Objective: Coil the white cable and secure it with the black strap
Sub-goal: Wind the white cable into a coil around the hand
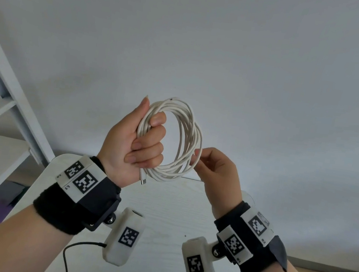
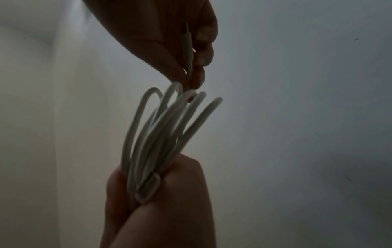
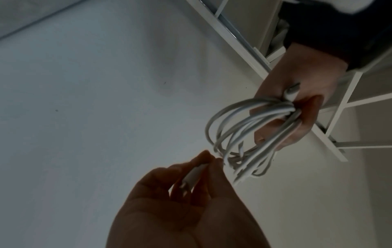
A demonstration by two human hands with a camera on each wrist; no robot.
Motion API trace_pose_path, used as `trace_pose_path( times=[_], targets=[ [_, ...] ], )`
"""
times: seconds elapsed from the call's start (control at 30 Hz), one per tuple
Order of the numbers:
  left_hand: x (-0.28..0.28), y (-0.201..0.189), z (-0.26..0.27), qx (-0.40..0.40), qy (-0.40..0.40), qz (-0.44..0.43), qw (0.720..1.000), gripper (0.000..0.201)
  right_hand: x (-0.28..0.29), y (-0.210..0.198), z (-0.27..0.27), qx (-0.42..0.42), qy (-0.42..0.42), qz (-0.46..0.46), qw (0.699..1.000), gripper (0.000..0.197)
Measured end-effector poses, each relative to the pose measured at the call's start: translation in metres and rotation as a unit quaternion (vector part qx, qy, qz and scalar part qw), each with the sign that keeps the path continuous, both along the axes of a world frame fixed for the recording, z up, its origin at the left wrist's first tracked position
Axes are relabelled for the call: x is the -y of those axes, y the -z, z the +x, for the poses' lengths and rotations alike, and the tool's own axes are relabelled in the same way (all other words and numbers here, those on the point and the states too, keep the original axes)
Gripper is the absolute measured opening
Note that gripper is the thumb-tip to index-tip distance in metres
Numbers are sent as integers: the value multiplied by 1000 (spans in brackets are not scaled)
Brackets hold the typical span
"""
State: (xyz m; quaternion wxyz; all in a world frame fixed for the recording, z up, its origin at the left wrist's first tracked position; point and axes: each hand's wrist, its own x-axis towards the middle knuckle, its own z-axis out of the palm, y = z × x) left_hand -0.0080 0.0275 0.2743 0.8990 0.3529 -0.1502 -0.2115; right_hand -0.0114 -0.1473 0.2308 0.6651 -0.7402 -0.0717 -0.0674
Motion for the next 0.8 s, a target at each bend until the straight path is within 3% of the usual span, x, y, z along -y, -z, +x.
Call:
trace_pose_path(
  times=[0.13, 0.33, 0.8],
  targets=[
    [0, 1, 2, -2, -4, -1, 1000, 49, 0, 0, -5, -28, -25, 18, 999, 12],
    [-3, 1, 2, 0, 7, -16, 1000, 48, -1, -2, -7, -57, -70, 66, 994, 31],
    [3, 5, -6, -8, -12, 26, 1000, 48, -1, 6, -7, -177, -106, 199, 958, 24]
  ],
)
